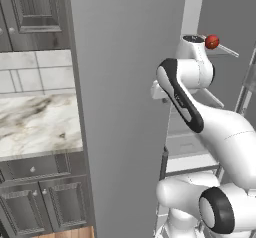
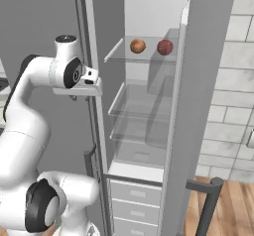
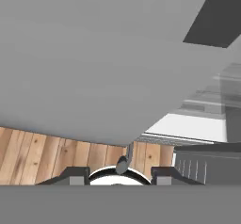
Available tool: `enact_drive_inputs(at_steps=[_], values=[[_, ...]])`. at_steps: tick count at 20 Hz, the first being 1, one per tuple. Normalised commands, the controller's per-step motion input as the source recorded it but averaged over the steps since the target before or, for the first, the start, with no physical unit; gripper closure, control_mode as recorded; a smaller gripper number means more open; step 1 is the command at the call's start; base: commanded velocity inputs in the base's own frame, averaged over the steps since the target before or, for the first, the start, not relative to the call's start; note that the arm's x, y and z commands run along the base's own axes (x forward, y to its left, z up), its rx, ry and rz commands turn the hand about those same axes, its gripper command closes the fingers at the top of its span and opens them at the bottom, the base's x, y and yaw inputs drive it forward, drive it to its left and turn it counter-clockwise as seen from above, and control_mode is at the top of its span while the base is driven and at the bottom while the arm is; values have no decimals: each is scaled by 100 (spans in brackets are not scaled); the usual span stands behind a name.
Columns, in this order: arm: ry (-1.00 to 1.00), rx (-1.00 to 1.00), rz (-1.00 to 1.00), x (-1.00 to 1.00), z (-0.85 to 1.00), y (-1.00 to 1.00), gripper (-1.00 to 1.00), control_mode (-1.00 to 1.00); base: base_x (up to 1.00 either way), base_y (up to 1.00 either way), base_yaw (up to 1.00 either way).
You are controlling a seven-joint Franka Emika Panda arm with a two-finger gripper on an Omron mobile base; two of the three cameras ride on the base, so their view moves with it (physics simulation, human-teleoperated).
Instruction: Grab the onions from the fridge, place them in the blender, close the lid, and turn on the blender to create a marinade.
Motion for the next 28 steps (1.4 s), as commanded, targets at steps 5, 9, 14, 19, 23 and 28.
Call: enact_drive_inputs(at_steps=[5,9,14,19,23,28], values=[[-21,-4,0,-48,-11,-21,-100,-100,0,0,0],[-56,-3,-12,-99,-2,-61,-100,-100,0,0,0],[-16,1,-26,-37,7,-77,-100,-100,0,0,0],[10,2,-22,0,0,-97,-100,-100,0,0,0],[5,0,-16,0,3,-71,-100,-100,0,0,0],[0,0,-3,0,11,-73,-100,-100,0,0,0]])
